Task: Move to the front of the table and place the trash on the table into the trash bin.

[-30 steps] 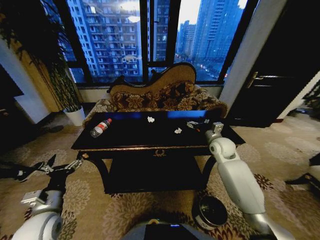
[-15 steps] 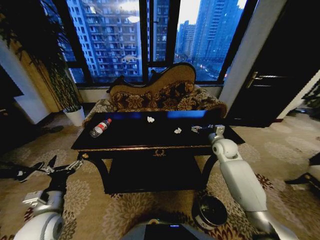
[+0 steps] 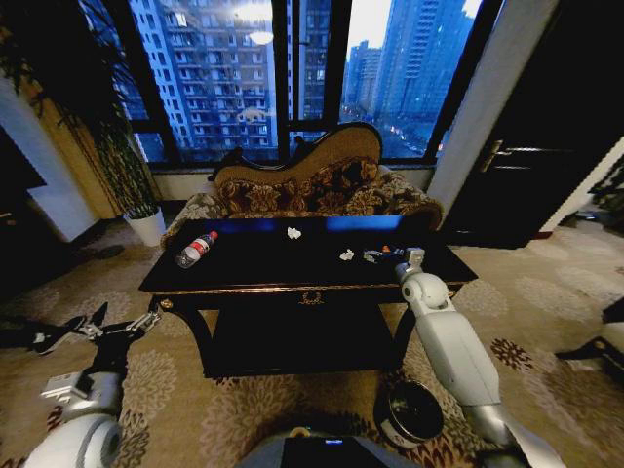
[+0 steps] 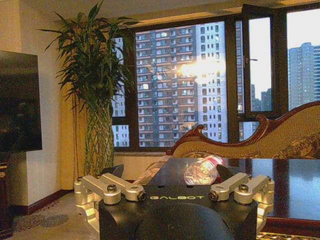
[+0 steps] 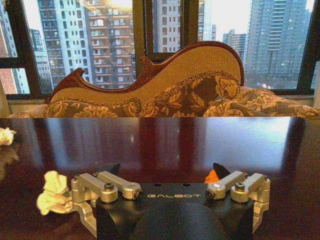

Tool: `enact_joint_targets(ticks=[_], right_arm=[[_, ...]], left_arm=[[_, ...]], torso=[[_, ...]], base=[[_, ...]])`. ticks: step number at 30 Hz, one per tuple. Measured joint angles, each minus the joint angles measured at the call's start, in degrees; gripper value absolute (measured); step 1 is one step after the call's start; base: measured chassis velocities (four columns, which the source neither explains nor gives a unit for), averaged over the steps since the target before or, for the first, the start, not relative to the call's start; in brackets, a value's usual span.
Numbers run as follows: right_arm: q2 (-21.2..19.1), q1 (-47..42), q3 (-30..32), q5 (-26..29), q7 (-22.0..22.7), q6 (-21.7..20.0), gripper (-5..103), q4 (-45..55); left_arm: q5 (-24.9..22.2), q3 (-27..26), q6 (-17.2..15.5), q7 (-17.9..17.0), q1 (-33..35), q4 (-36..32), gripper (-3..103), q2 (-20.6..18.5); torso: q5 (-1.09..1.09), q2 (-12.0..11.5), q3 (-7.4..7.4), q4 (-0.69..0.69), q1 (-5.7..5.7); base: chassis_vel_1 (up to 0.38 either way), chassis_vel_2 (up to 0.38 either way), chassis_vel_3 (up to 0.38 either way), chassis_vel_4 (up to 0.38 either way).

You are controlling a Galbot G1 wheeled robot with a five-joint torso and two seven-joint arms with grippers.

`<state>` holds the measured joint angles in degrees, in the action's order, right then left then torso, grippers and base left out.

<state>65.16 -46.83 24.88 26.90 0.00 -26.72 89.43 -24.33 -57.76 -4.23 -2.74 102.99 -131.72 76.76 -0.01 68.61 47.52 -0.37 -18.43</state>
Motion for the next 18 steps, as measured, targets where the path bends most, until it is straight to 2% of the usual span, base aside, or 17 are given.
enact_joint_targets(ticks=[18], right_arm=[[-1.46,-0.22,0.99,-1.09,0.00,1.23,101,-2.18]], left_arm=[[-0.30,-0.15,0.75,0.18,0.30,0.59,100,-0.04]], torso=[[0.01,0.00,0.00,-0.01,0.01]], base=[[0.000,0.000,0.000,0.000]])
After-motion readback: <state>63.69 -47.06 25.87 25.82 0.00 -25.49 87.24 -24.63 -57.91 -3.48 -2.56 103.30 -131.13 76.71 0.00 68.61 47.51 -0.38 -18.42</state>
